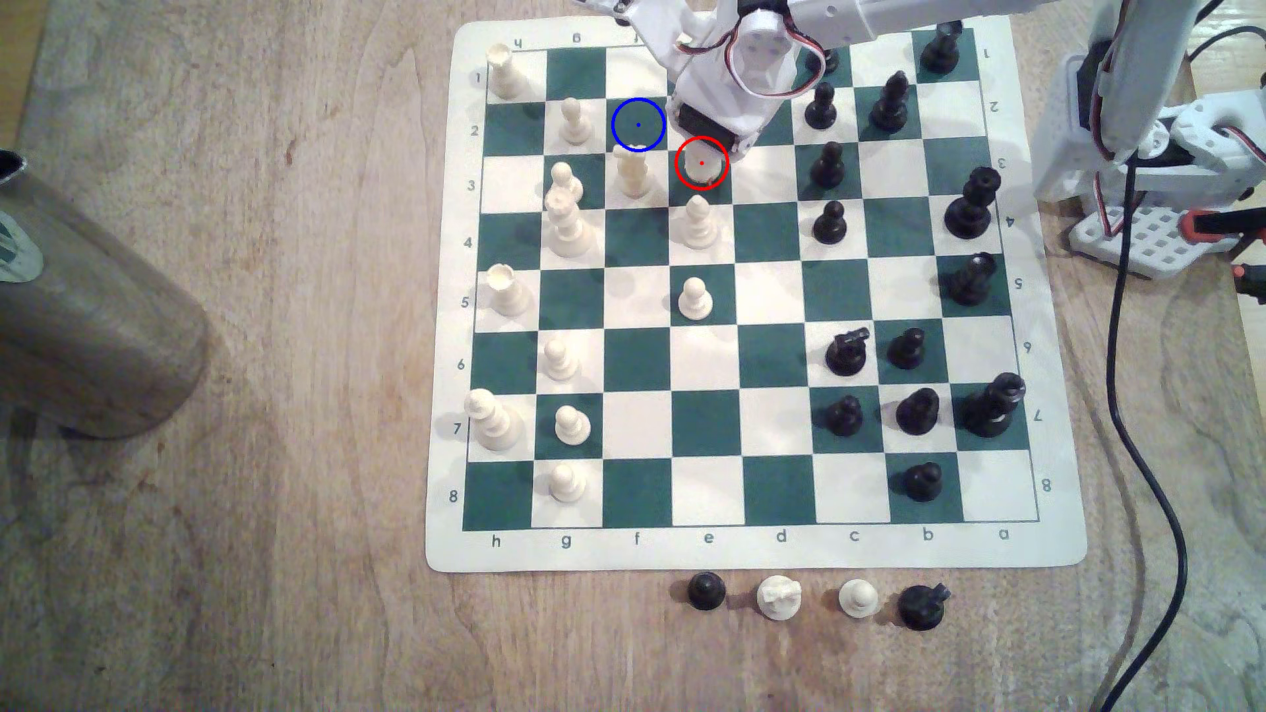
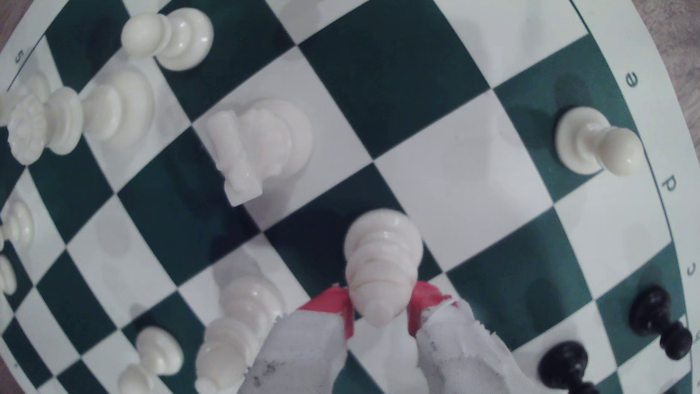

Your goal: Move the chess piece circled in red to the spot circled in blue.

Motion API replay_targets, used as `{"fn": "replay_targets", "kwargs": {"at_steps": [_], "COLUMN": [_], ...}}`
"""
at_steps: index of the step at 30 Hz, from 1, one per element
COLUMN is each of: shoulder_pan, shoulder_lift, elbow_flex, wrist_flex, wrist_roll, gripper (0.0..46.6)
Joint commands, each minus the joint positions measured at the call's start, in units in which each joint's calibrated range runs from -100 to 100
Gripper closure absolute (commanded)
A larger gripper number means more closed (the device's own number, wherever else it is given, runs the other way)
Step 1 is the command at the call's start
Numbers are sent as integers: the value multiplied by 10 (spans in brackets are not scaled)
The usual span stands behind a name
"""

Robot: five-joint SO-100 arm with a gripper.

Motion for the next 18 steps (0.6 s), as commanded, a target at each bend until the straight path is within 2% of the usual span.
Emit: {"fn": "replay_targets", "kwargs": {"at_steps": [1, 5, 18], "shoulder_pan": [-3, -3, 5], "shoulder_lift": [-9, -9, -10], "elbow_flex": [-59, -60, -52], "wrist_flex": [-6, -20, -30], "wrist_roll": [0, -1, 10], "gripper": [352, 321, 336]}}
